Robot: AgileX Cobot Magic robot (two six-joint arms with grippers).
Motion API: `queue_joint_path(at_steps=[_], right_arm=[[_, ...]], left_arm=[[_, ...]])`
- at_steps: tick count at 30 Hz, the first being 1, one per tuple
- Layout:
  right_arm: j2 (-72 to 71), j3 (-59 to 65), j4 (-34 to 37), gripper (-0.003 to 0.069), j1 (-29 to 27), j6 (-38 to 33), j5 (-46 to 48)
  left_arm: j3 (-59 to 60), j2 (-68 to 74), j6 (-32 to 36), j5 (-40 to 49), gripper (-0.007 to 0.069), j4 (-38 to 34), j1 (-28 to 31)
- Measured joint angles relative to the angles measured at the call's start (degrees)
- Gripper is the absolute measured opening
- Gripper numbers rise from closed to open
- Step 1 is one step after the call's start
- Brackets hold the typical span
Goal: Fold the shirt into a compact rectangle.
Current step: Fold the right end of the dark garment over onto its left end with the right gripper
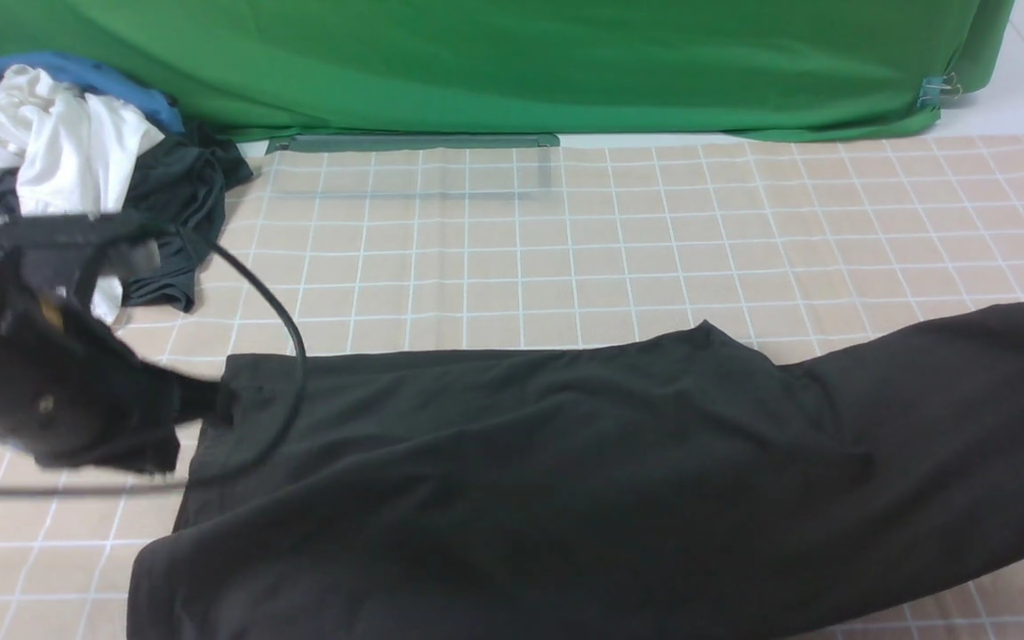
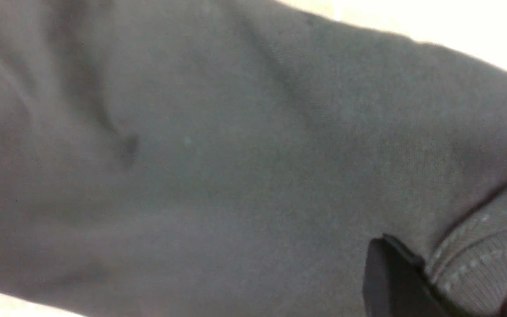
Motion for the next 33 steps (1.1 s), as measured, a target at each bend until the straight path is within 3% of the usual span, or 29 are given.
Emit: queue_joint_path(at_steps=[6, 14, 15, 20, 25, 30, 33], right_arm=[[0.0, 0.0, -0.6, 0.0106, 0.0, 0.0, 0.5], [0.0, 0.0, -0.6, 0.0106, 0.0, 0.0, 0.5], [0.0, 0.0, -0.6, 0.0106, 0.0, 0.0, 0.4], [0.0, 0.0, -0.6, 0.0106, 0.0, 0.0, -0.2], [0.0, 0.0, -0.6, 0.0106, 0.0, 0.0, -1.2], [0.0, 0.0, -0.6, 0.0106, 0.0, 0.0, -1.5], [0.0, 0.0, -0.6, 0.0106, 0.0, 0.0, -1.5]], left_arm=[[-2.5, 8.3, 2.7, -7.7, 0.0029, -1.8, 4.3], [-4.6, 20.3, 5.1, -18.3, 0.0262, -1.3, 4.8], [-4.9, 22.2, 5.7, -20.5, 0.0325, -1.3, 4.8], [-5.2, 26.3, 6.1, -25.5, 0.0404, -1.6, 4.8], [-5.2, 27.9, 7.2, -26.8, 0.0363, -3.1, 4.8], [-5.7, 28.6, 8.7, -27.2, 0.0108, -3.4, 5.0], [-5.7, 28.4, 8.9, -27.1, 0.0050, -3.5, 4.9]])
